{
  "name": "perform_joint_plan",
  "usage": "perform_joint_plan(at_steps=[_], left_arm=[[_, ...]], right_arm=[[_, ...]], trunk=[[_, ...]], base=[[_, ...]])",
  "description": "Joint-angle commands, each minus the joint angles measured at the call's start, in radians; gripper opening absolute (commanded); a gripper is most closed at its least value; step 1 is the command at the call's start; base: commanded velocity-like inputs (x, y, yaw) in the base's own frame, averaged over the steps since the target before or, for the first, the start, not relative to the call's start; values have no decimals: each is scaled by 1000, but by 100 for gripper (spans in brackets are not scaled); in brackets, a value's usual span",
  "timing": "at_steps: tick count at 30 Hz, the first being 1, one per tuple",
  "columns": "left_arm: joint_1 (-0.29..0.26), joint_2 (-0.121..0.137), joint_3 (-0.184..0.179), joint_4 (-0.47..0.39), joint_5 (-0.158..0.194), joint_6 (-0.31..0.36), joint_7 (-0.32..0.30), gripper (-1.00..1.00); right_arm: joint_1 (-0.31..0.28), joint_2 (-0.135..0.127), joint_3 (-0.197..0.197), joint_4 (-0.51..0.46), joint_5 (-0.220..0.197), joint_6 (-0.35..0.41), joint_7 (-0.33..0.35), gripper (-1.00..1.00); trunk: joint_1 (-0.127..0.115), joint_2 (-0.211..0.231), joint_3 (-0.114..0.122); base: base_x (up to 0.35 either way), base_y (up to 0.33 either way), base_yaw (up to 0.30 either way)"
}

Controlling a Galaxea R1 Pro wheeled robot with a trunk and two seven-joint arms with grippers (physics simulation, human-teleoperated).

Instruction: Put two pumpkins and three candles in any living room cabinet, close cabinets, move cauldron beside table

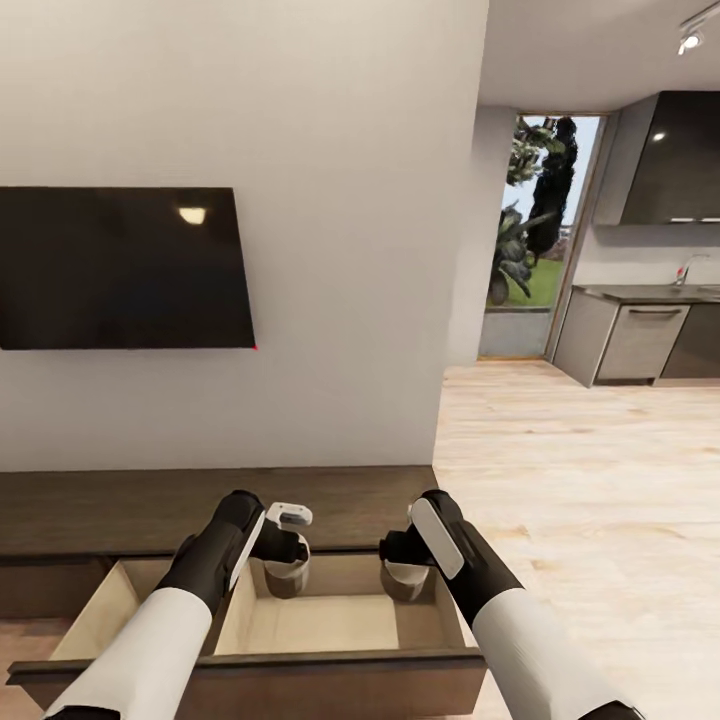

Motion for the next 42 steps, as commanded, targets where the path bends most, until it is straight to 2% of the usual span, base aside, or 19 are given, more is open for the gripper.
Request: perform_joint_plan(at_steps=[1,10,16,23,42], left_arm=[[-2,0,0,-1,-10,3,-9,-100],[-4,-1,0,-1,-4,3,-7,-100],[-4,-1,0,-9,-3,3,-7,-100],[-4,-1,0,-8,-3,3,-7,-100],[-4,-1,0,-14,-7,3,-6,-100]], right_arm=[[-1,-1,3,-1,-10,1,1,-100],[-1,-1,5,-1,-10,2,27,-100],[-1,-1,7,-1,-10,2,29,-100],[-1,-1,34,-1,-10,1,29,-100],[-1,-1,37,-1,-10,0,29,-100]], trunk=[[4,-8,-4],[38,-71,-33],[38,-71,-33],[38,-71,-33],[38,-71,-33]], base=[[0,0,0],[0,0,0],[0,0,0],[123,-54,0],[28,-68,0]])
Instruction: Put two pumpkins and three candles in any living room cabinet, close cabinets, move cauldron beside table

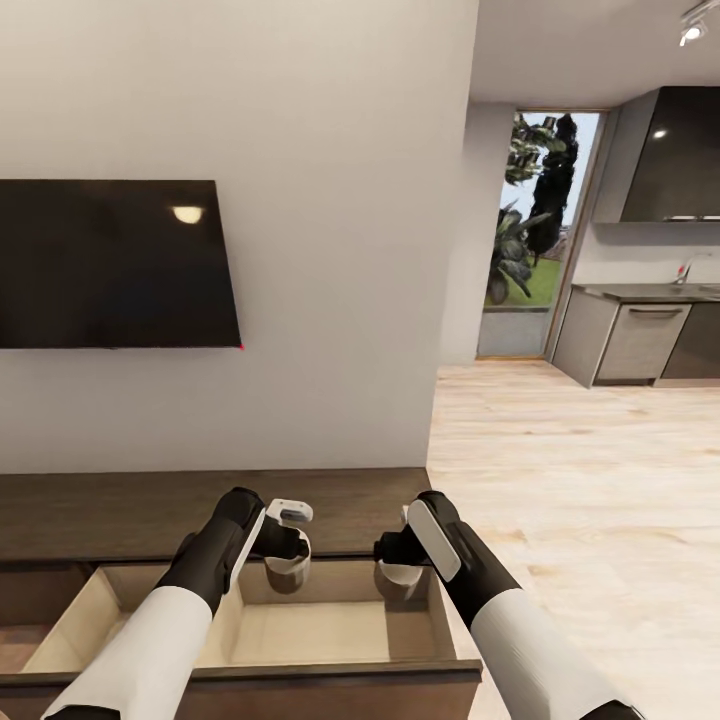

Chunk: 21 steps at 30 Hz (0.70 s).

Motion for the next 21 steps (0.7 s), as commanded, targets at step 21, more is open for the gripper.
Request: perform_joint_plan(at_steps=[21], left_arm=[[-1,-4,-1,-2,-11,3,-8,-100]], right_arm=[[-1,1,4,-4,-10,1,-9,-100]], trunk=[[81,-148,-67]], base=[[0,0,0]])
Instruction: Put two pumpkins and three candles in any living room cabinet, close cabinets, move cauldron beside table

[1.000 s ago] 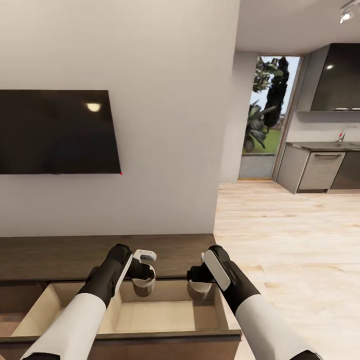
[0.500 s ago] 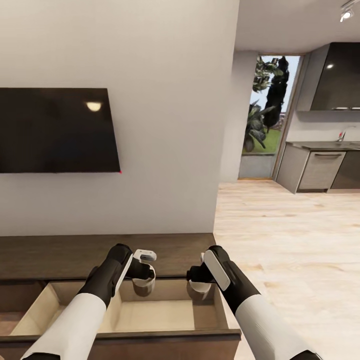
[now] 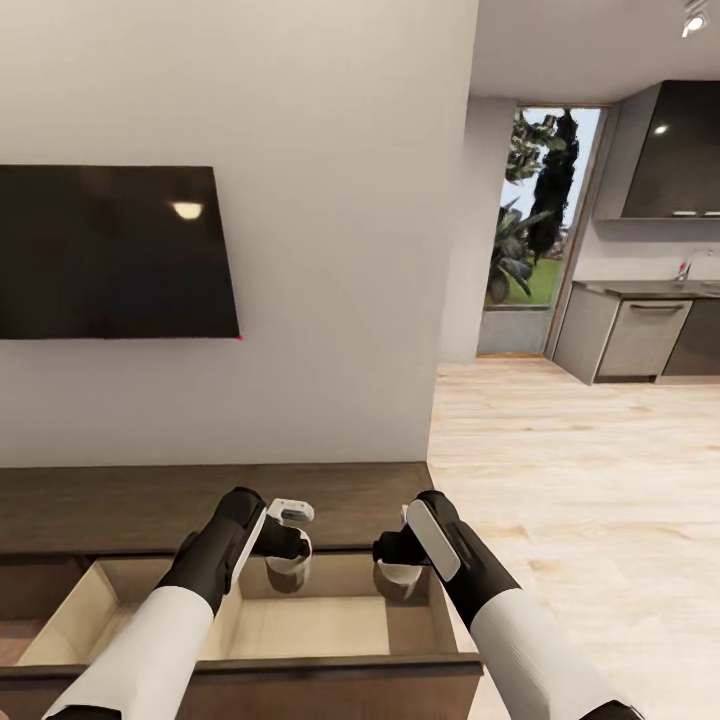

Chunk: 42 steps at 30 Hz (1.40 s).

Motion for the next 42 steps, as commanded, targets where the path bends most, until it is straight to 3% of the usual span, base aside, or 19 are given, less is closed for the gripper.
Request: perform_joint_plan(at_steps=[1,42], left_arm=[[-1,0,0,-1,-11,3,-9,-100],[-1,-6,0,-1,-10,3,-10,-100]], right_arm=[[-1,-1,2,-1,-10,1,-10,-100],[-1,0,4,-3,-10,1,-10,-100]], trunk=[[4,-8,-4],[161,-295,-131]], base=[[0,0,0],[0,0,-25]])
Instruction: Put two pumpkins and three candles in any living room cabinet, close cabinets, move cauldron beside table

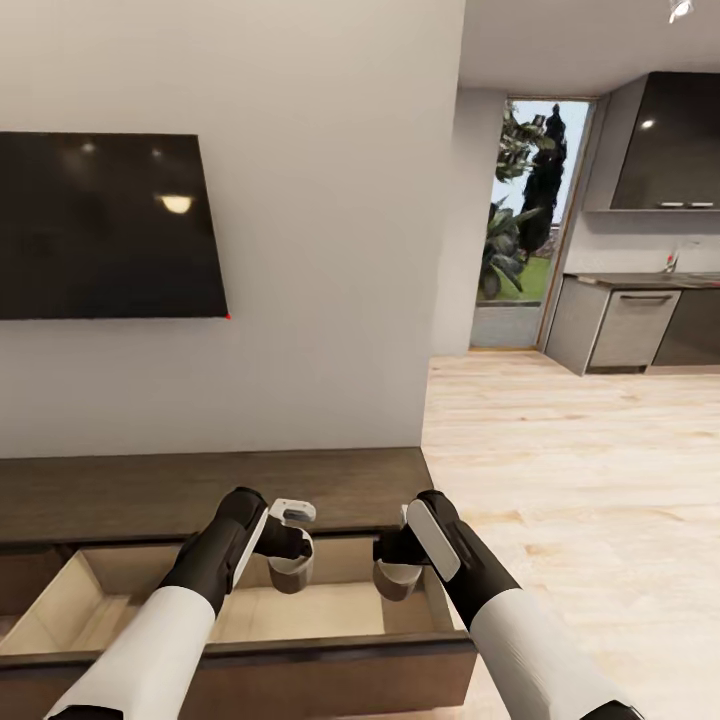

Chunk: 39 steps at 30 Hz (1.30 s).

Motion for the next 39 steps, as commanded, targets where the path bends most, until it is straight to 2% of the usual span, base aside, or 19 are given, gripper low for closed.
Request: perform_joint_plan(at_steps=[1,13,21,30,39], left_arm=[[-1,-1,0,-1,-10,3,-9,-100],[-1,-5,0,0,-11,3,-9,-100],[-1,-5,0,2,-11,3,-8,-100],[-1,-5,0,11,-12,3,-7,-100],[-1,-5,0,11,-14,3,-6,-100]], right_arm=[[-1,0,2,-1,-10,1,-10,-100],[-1,0,2,-1,-11,1,-10,-100],[-1,0,2,-1,-11,1,-10,-100],[-1,1,2,-2,-11,1,-10,-100],[-1,1,2,-2,-11,1,-10,-100]], trunk=[[4,-8,-4],[50,-92,-42],[50,-92,-42],[50,-92,-42],[50,-92,-44]], base=[[0,0,-16],[0,0,-97],[19,0,-5],[244,-83,3],[57,-41,155]])
